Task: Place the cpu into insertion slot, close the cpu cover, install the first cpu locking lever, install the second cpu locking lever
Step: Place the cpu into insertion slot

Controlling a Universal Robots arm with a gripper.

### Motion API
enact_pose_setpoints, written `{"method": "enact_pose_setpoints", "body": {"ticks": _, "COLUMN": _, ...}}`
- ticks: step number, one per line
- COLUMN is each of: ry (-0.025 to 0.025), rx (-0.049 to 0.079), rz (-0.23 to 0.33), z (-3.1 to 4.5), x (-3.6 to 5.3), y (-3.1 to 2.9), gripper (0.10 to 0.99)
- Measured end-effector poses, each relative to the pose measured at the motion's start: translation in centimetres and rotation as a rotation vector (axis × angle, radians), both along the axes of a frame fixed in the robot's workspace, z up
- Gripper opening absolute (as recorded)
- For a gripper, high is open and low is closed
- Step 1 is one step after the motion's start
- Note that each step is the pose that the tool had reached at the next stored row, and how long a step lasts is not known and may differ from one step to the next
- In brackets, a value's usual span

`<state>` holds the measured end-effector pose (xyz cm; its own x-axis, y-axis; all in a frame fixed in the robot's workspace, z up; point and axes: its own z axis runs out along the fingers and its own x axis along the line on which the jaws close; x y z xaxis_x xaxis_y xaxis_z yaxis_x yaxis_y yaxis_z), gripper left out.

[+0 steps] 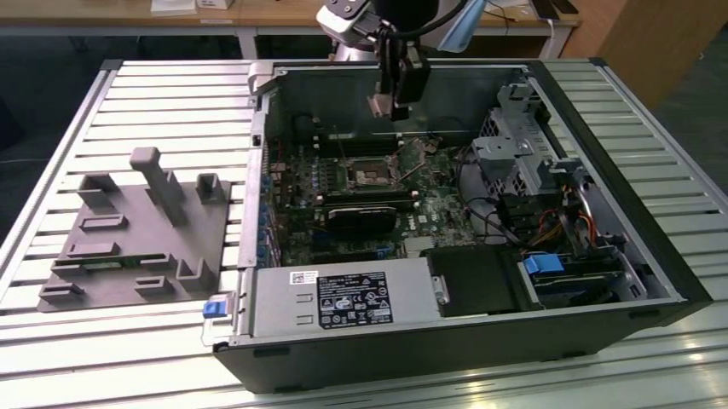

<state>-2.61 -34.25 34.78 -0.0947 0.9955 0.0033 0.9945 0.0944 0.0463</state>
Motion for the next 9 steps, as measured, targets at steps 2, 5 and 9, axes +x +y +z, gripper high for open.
{"method": "enact_pose_setpoints", "body": {"ticks": 2, "ry": 0.0003, "rx": 0.000, "rz": 0.000, "z": -0.16, "x": -0.01, "y": 0.00, "gripper": 0.541}}
{"method": "enact_pose_setpoints", "body": {"ticks": 5, "ry": 0.0008, "rx": 0.000, "rz": -0.001, "z": -0.42, "x": -0.01, "y": 0.00, "gripper": 0.541}}
{"method": "enact_pose_setpoints", "body": {"ticks": 9, "ry": 0.0010, "rx": 0.000, "rz": -0.001, "z": -0.74, "x": 0.00, "y": 0.03, "gripper": 0.541}}
